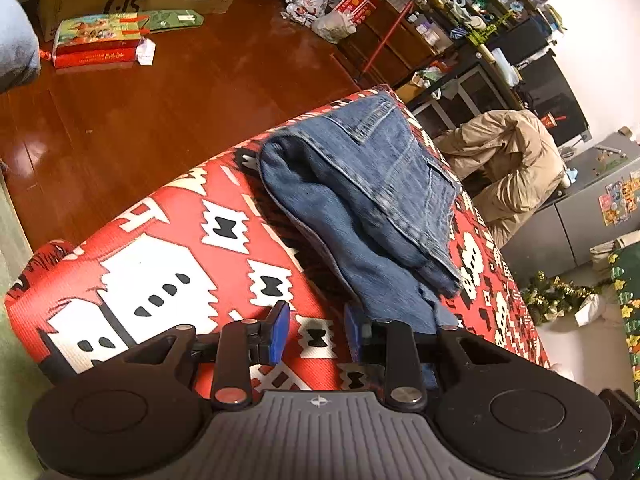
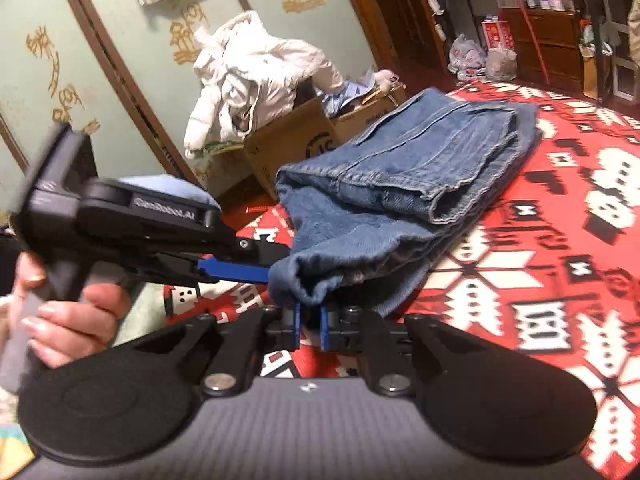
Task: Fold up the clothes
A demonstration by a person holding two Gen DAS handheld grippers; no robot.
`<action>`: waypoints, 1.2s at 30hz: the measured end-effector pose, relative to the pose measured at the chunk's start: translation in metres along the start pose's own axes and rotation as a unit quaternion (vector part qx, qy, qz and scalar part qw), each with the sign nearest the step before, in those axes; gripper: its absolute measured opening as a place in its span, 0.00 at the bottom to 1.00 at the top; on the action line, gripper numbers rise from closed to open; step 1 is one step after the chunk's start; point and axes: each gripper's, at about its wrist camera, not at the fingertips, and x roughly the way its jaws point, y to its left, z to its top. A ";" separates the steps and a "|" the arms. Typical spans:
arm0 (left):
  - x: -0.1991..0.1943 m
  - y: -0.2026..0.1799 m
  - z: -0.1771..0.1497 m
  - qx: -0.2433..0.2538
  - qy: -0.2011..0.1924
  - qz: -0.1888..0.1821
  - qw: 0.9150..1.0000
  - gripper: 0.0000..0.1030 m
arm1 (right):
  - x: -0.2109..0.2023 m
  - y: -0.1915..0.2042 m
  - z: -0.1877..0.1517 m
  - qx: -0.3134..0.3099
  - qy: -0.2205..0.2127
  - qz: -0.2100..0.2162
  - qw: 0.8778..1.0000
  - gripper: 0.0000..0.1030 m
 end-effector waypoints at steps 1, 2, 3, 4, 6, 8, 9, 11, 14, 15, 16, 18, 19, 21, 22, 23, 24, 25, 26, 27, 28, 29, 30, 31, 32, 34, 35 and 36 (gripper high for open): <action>0.001 0.001 0.000 -0.006 0.002 -0.007 1.000 0.27 | -0.003 -0.003 -0.002 0.008 0.000 -0.001 1.000 0.09; 0.002 0.000 0.000 -0.008 0.004 -0.014 1.000 0.27 | -0.003 -0.006 -0.005 0.017 0.005 -0.001 1.000 0.09; 0.003 -0.001 0.000 -0.005 0.005 -0.019 1.000 0.27 | -0.002 -0.009 -0.010 0.028 0.010 -0.001 1.000 0.09; 0.005 -0.004 -0.001 0.002 0.006 -0.020 1.000 0.27 | -0.001 -0.012 -0.014 0.038 0.015 0.000 0.999 0.09; 0.011 -0.008 -0.002 0.011 0.006 -0.004 1.000 0.08 | 0.003 -0.016 -0.021 0.059 0.012 0.004 0.998 0.09; 0.015 -0.010 -0.002 0.012 0.002 0.017 1.000 0.00 | 0.001 -0.019 -0.026 0.073 0.004 0.009 0.997 0.06; 0.015 -0.009 -0.001 0.008 -0.005 0.022 1.000 0.00 | 0.000 -0.021 -0.028 0.079 -0.001 0.011 0.997 0.06; 0.012 -0.009 0.001 0.006 -0.017 0.032 0.999 0.00 | -0.004 -0.023 -0.031 0.085 -0.009 0.011 0.996 0.04; 0.009 -0.007 0.001 0.005 -0.027 0.044 0.999 0.00 | -0.008 -0.025 -0.034 0.092 -0.017 0.009 0.996 0.03; 0.008 -0.007 0.002 0.005 -0.031 0.048 0.998 0.00 | -0.009 -0.026 -0.035 0.098 -0.019 0.011 0.995 0.03; 0.007 -0.006 0.002 0.005 -0.032 0.047 0.998 0.00 | -0.010 -0.027 -0.036 0.106 -0.022 0.013 0.994 0.03; 0.007 -0.004 0.003 0.003 -0.029 0.035 0.999 0.00 | -0.014 -0.031 -0.038 0.121 -0.027 0.017 0.992 0.02; 0.007 -0.004 0.003 0.000 -0.027 0.028 0.999 0.00 | -0.015 -0.033 -0.040 0.130 -0.028 0.019 0.991 0.02; 0.007 -0.003 0.002 -0.003 -0.024 0.014 1.000 0.04 | -0.016 -0.039 -0.043 0.152 -0.026 0.024 0.988 0.02; 0.008 -0.004 0.002 -0.003 -0.023 0.013 1.000 0.04 | -0.016 -0.042 -0.044 0.163 -0.026 0.024 0.986 0.02; 0.009 -0.004 0.002 -0.002 -0.021 0.012 1.000 0.04 | -0.015 -0.045 -0.045 0.173 -0.029 0.024 0.984 0.04; 0.009 -0.005 0.001 -0.002 -0.020 0.011 1.000 0.04 | -0.015 -0.047 -0.045 0.181 -0.033 0.024 0.983 0.07; 0.009 -0.005 0.001 -0.003 -0.018 0.010 1.000 0.04 | -0.015 -0.048 -0.044 0.185 -0.039 0.025 0.982 0.10; 0.010 -0.005 0.001 -0.003 -0.018 0.010 1.000 0.04 | -0.014 -0.050 -0.043 0.190 -0.043 0.026 0.980 0.14; 0.010 -0.006 0.001 -0.004 -0.017 0.010 1.000 0.06 | -0.012 -0.052 -0.042 0.196 -0.042 0.028 0.979 0.17; 0.010 -0.006 0.001 -0.004 -0.016 0.011 1.000 0.08 | -0.009 -0.054 -0.040 0.202 -0.040 0.027 0.978 0.22; 0.010 -0.006 0.001 -0.005 -0.016 0.011 1.000 0.09 | -0.006 -0.057 -0.039 0.208 -0.039 0.026 0.977 0.22; 0.009 -0.005 0.000 -0.006 -0.015 0.010 1.000 0.11 | -0.004 -0.059 -0.037 0.214 -0.039 0.028 0.976 0.22; 0.009 -0.006 0.000 -0.006 -0.015 0.008 1.000 0.13 | -0.001 -0.061 -0.034 0.218 -0.039 0.032 0.975 0.22; 0.010 -0.007 0.000 -0.005 -0.015 0.007 1.000 0.15 | 0.001 -0.063 -0.031 0.223 -0.039 0.035 0.973 0.22; 0.011 -0.009 0.000 -0.001 -0.014 0.004 1.000 0.23 | 0.009 -0.067 -0.026 0.236 -0.030 0.046 0.970 0.22; 0.011 -0.011 0.000 0.003 -0.012 0.001 1.000 0.25 | 0.013 -0.069 -0.024 0.242 -0.025 0.051 0.969 0.20; 0.012 -0.012 0.000 0.006 -0.012 0.000 1.000 0.27 | 0.018 -0.071 -0.022 0.249 -0.019 0.056 0.967 0.13</action>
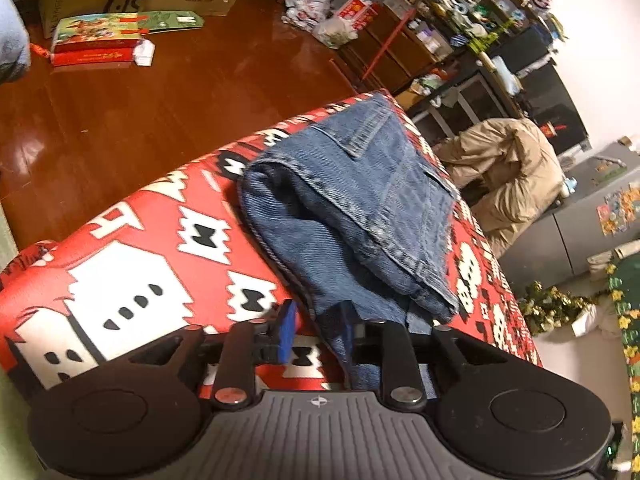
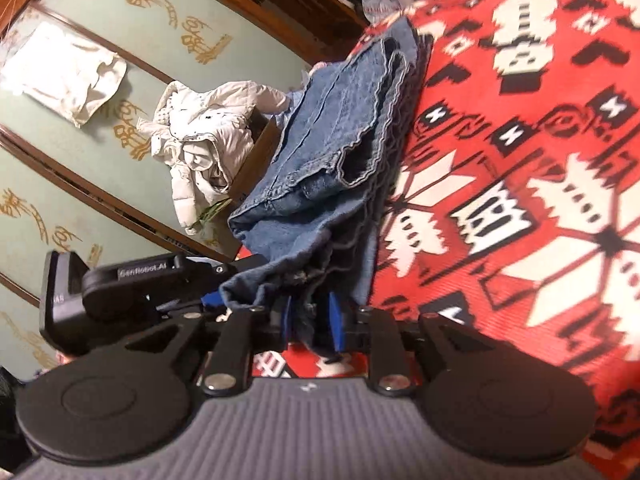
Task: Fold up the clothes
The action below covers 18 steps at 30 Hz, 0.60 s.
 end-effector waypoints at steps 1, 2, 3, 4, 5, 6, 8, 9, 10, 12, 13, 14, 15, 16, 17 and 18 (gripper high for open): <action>0.001 -0.001 0.000 0.003 0.000 0.001 1.000 0.27 | 0.003 -0.001 0.001 0.006 0.005 -0.001 1.000 0.06; 0.001 -0.001 0.000 0.006 0.000 0.001 1.000 0.27 | 0.005 -0.001 0.001 0.010 0.007 -0.005 1.000 0.05; 0.002 -0.001 0.001 0.007 0.000 0.001 1.000 0.27 | 0.004 -0.002 0.000 0.020 0.007 -0.005 1.000 0.05; 0.002 -0.001 0.003 0.005 0.000 0.001 1.000 0.27 | 0.000 -0.005 -0.002 0.036 0.005 -0.002 0.999 0.05; 0.003 0.000 0.004 0.004 -0.001 0.001 1.000 0.27 | -0.003 -0.009 -0.004 0.052 0.003 0.001 0.999 0.05; 0.003 0.001 0.006 0.002 -0.003 0.000 1.000 0.27 | -0.007 -0.013 -0.007 0.068 -0.003 0.004 0.998 0.05; 0.004 0.003 0.007 -0.004 -0.004 -0.003 1.000 0.27 | -0.011 -0.022 -0.013 0.092 -0.013 0.010 0.996 0.05; 0.004 0.002 0.009 -0.004 -0.003 -0.004 1.000 0.27 | -0.012 -0.026 -0.015 0.104 -0.017 0.012 0.994 0.05; 0.005 0.002 0.010 -0.005 -0.003 -0.005 1.000 0.27 | -0.014 -0.031 -0.018 0.116 -0.021 0.015 0.993 0.05; 0.005 0.002 0.011 -0.005 -0.002 -0.005 1.000 0.27 | -0.016 -0.040 -0.024 0.139 -0.029 0.021 0.990 0.05; 0.005 0.002 0.012 -0.007 -0.002 -0.005 1.000 0.27 | -0.017 -0.042 -0.026 0.144 -0.031 0.020 0.989 0.06; 0.005 0.003 0.013 -0.009 -0.002 -0.006 1.000 0.27 | -0.019 -0.042 -0.025 0.142 -0.033 0.015 0.989 0.05; 0.005 0.004 0.013 -0.011 -0.002 -0.007 1.000 0.27 | -0.023 -0.041 -0.024 0.139 -0.036 0.007 0.990 0.05; 0.005 0.005 0.014 -0.014 -0.003 -0.008 1.000 0.27 | -0.028 -0.041 -0.023 0.136 -0.041 0.000 0.990 0.09; 0.004 0.006 0.014 -0.017 -0.003 -0.009 1.000 0.27 | -0.033 -0.039 -0.021 0.132 -0.049 -0.008 0.990 0.12; 0.004 0.007 0.015 -0.020 -0.003 -0.010 1.000 0.27 | -0.038 -0.037 -0.018 0.128 -0.056 -0.010 0.990 0.13</action>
